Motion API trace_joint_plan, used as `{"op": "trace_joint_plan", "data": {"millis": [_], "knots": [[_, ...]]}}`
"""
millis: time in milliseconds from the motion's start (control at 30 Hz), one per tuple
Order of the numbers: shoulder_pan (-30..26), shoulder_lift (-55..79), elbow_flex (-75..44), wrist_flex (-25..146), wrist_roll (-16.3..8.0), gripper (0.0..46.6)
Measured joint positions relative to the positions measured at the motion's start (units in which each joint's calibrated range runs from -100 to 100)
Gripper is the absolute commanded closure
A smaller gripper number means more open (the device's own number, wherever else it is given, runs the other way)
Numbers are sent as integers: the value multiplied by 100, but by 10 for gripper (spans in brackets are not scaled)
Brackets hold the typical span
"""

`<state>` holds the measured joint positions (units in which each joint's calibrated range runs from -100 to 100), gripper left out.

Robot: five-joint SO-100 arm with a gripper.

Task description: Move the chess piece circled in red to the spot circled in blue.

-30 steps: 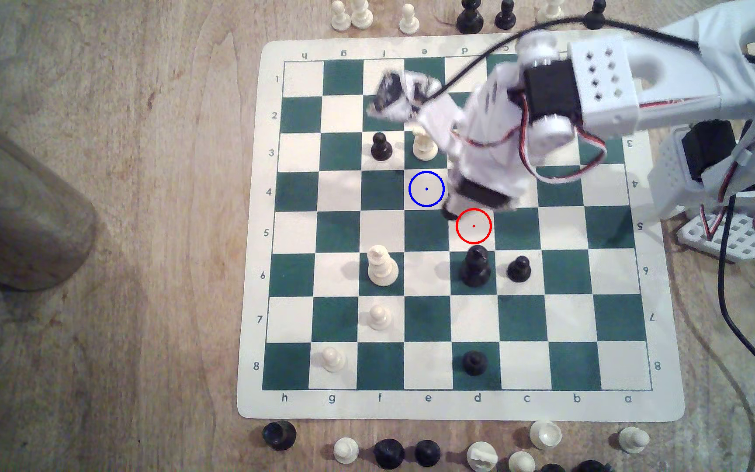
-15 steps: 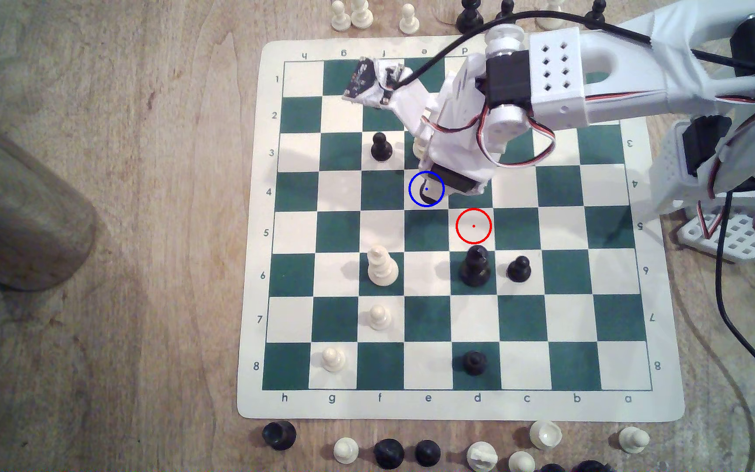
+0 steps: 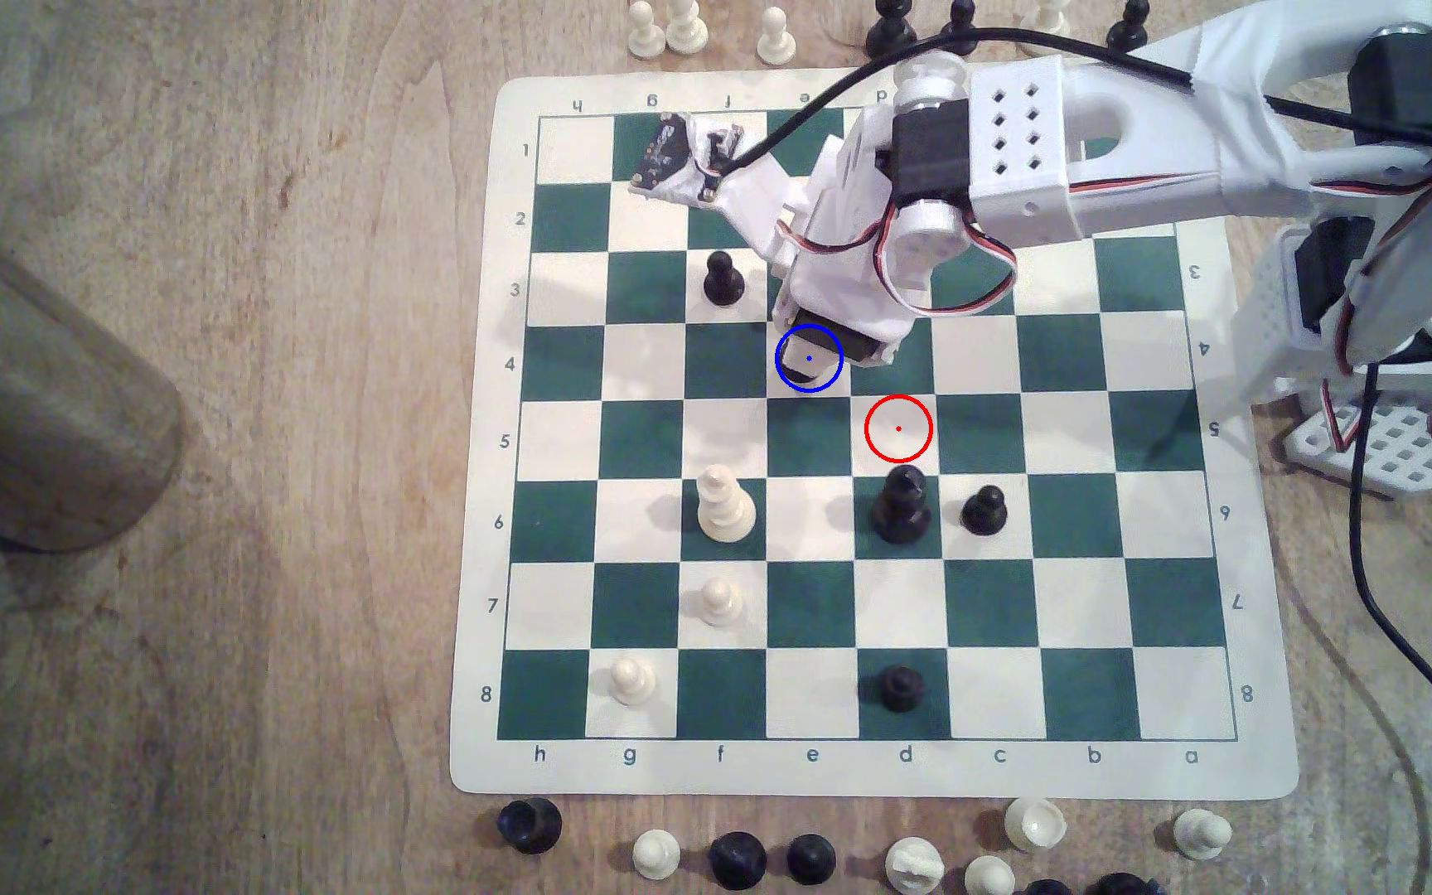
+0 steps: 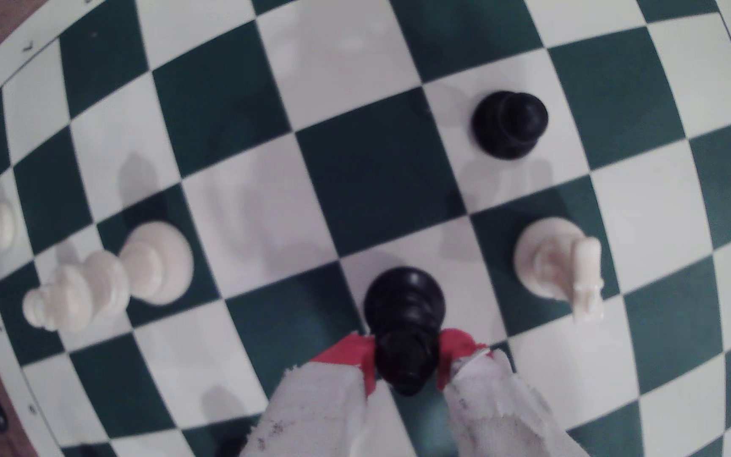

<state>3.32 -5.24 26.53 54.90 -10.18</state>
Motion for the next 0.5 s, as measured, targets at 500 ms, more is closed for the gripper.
{"op": "trace_joint_plan", "data": {"millis": [500], "knots": [[111,268,-9,-151,68,287]]}}
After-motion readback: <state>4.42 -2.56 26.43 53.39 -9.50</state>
